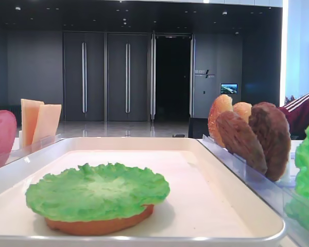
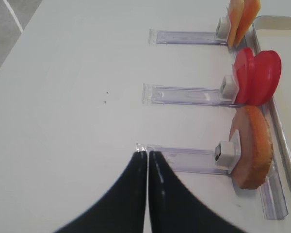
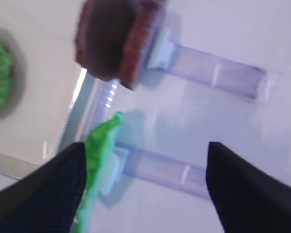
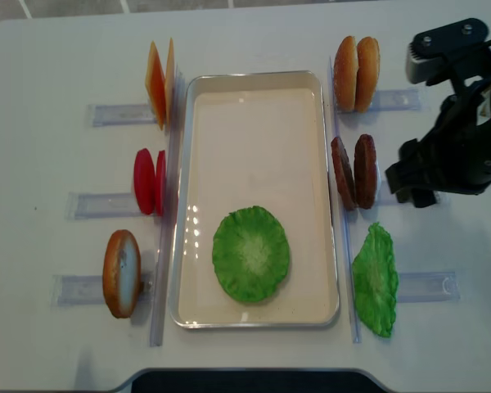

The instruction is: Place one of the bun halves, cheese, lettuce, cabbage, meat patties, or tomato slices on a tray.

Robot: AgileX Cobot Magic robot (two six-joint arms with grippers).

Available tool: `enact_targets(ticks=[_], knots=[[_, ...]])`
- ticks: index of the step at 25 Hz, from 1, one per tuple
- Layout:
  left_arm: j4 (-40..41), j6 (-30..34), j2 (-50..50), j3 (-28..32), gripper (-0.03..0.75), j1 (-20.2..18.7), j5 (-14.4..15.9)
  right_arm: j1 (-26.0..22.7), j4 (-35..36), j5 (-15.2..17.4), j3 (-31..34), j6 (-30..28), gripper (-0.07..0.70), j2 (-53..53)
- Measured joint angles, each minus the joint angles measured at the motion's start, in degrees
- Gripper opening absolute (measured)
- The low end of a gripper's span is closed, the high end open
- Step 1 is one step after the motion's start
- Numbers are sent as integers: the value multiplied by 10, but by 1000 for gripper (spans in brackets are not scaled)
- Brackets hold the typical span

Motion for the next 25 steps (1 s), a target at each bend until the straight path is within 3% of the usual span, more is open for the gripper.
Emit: enact_targets(ticks=[5,11,17,25], knots=[[0,-1,0,0,-1,0,0,-117,-19,72,0,3,521,-8],[0,-1,0,0,-1,0,0,-209,-34,88,0,4,521,-9],[0,-2,0,0,-1,0,0,-219,-34,88,43,4,520,-76],[1,-4,0,0,-1,0,0,-209,-34,90,151,4,520,-311]])
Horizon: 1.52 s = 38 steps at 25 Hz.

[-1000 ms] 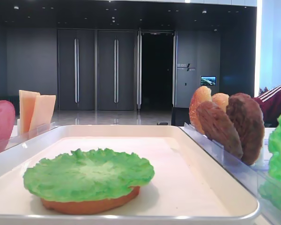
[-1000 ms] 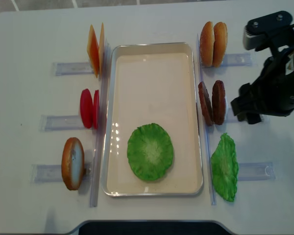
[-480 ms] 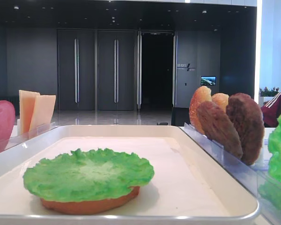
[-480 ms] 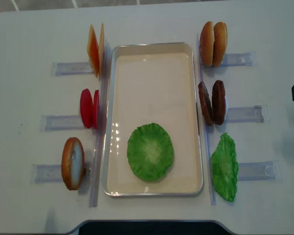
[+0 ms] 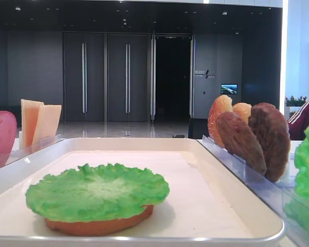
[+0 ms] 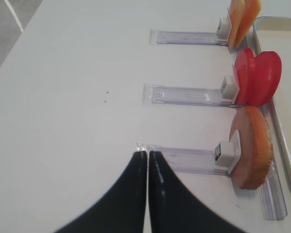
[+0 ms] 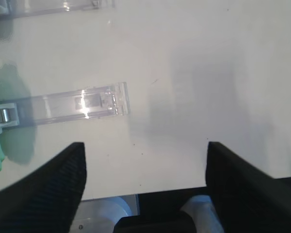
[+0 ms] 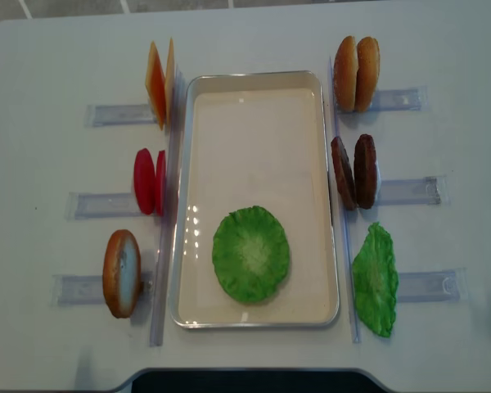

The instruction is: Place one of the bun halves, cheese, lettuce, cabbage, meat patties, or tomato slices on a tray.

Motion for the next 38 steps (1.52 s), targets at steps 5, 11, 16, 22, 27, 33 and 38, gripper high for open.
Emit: enact_targets(ticks=[5,11,16,22,27,33,38], knots=[[0,0,0,0,-1,0,0,1,3,3,51,-3,520,-154],[1,-1,0,0,-1,0,0,1,6,-27,99,-23,520,-296],[1,0,0,0,-1,0,0,1,6,-45,110,-34,520,-375],[1,0,0,0,-1,0,0,1,6,-48,111,-40,520,-425],[1,0,0,0,-1,0,0,1,7,-48,112,-42,520,-426],[1,0,0,0,-1,0,0,1,7,-48,112,-42,520,-426],[1,0,0,0,-1,0,0,1,6,-48,112,-44,520,-426]])
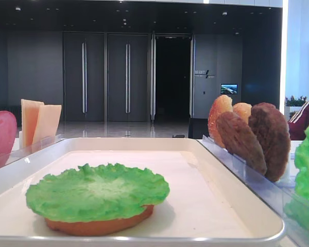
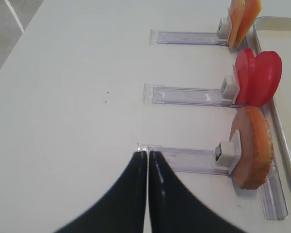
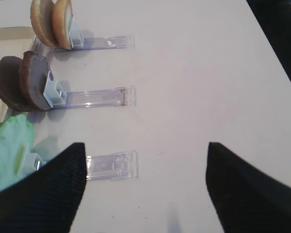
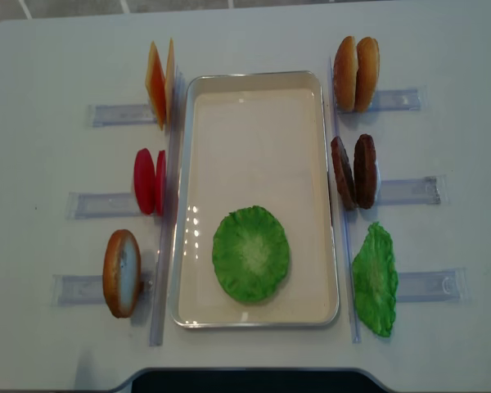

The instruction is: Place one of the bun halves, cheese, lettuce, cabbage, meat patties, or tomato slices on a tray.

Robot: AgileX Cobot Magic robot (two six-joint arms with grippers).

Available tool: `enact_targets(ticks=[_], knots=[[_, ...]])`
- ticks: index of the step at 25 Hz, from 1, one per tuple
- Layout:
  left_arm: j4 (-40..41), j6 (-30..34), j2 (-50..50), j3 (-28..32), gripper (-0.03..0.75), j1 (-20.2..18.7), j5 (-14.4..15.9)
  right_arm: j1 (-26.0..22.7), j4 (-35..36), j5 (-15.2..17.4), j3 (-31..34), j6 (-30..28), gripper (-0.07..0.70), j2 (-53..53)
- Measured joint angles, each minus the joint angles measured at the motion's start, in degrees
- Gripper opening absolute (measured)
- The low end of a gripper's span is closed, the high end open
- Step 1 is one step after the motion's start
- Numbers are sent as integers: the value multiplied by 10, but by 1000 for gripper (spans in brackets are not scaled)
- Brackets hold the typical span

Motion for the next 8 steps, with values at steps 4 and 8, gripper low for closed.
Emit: enact_targets(ticks=[4,8], knots=[[0,0,0,0,-1,0,0,0,0,0,0,0,520,0],[0,0,0,0,-1,0,0,0,0,0,0,0,520,0]])
